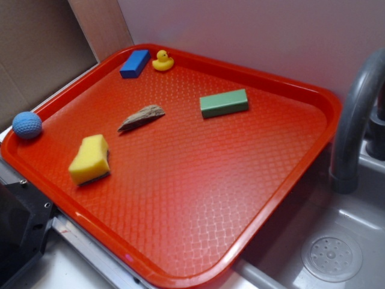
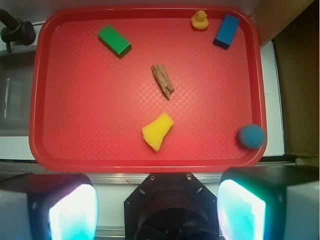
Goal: Grab the wood chip.
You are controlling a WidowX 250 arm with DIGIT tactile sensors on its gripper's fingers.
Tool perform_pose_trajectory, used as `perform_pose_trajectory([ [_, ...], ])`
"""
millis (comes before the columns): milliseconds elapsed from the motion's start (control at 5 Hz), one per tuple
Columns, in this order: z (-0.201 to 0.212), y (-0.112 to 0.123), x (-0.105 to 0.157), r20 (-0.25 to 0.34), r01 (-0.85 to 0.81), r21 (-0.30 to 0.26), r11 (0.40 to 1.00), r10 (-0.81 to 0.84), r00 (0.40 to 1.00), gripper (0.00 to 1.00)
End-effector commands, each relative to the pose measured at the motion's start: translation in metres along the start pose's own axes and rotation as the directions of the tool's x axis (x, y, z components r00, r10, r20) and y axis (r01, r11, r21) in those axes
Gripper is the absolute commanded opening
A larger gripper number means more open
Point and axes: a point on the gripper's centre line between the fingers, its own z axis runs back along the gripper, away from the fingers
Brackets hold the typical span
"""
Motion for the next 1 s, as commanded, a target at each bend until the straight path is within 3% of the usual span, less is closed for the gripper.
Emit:
perform_pose_trajectory([
  [0,0.000,0.000,0.000,0.000,0.000,0.000,1.000,0.000,1.000,1.00],
  [200,-0.049,-0.015,0.037,0.075,0.150,0.074,0.986,-0.156,0.985,1.00],
  [400,-0.099,-0.023,0.067,0.062,0.284,0.026,0.958,-0.285,0.956,1.00],
  [800,-0.177,0.003,0.087,0.021,0.282,0.058,0.958,-0.284,0.959,1.00],
])
